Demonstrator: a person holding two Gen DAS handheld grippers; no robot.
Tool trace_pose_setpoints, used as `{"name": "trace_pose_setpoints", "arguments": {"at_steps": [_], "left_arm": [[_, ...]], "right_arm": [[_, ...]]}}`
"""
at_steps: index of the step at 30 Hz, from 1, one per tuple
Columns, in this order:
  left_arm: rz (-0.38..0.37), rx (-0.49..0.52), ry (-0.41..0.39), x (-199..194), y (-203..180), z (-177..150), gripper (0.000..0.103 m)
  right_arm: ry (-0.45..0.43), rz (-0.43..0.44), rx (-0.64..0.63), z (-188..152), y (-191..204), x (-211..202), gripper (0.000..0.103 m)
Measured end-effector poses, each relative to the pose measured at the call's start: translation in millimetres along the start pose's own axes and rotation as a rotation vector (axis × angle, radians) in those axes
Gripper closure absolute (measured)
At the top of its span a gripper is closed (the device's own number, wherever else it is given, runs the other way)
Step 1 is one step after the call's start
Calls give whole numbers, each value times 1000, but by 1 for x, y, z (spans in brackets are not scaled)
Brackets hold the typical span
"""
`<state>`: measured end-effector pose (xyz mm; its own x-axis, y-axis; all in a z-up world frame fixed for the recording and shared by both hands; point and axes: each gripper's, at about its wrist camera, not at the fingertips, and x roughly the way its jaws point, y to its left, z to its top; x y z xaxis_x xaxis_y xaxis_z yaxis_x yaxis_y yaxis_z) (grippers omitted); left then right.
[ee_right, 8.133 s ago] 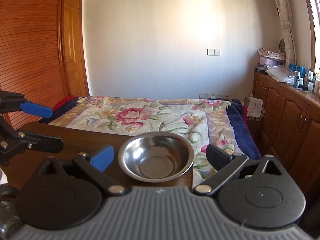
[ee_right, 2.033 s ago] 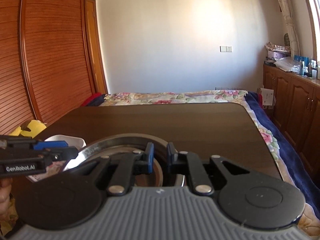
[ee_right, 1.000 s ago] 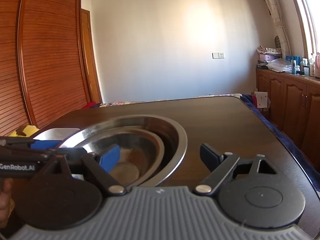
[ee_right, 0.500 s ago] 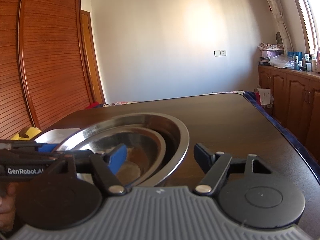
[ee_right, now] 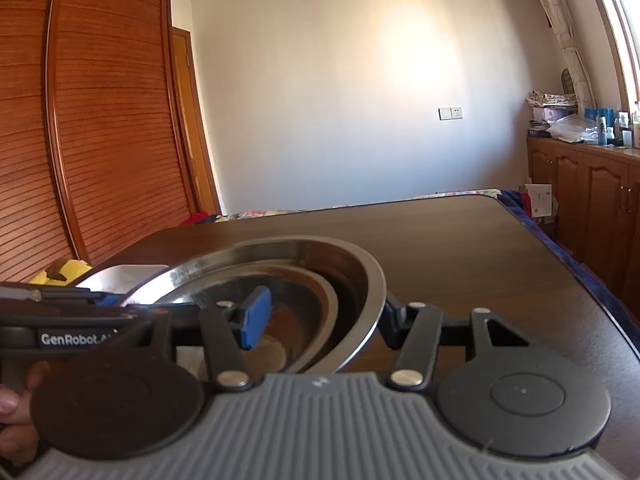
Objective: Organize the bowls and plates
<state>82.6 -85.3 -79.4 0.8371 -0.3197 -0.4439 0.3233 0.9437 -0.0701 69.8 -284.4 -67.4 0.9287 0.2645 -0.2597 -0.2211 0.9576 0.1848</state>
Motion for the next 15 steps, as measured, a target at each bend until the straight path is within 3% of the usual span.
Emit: {"name": "trace_pose_setpoints", "arguments": {"at_steps": [3, 10, 15], "left_arm": [[12, -9, -4, -2, -2, 0, 59], [15, -8, 10, -3, -7, 2, 60], [-16, -10, -10, -9, -1, 13, 62]], "right_arm": [[9, 12, -4, 2, -1, 0, 49], [10, 29, 22, 3, -6, 0, 65], [-13, 22, 3, 14, -2, -3, 66]]}}
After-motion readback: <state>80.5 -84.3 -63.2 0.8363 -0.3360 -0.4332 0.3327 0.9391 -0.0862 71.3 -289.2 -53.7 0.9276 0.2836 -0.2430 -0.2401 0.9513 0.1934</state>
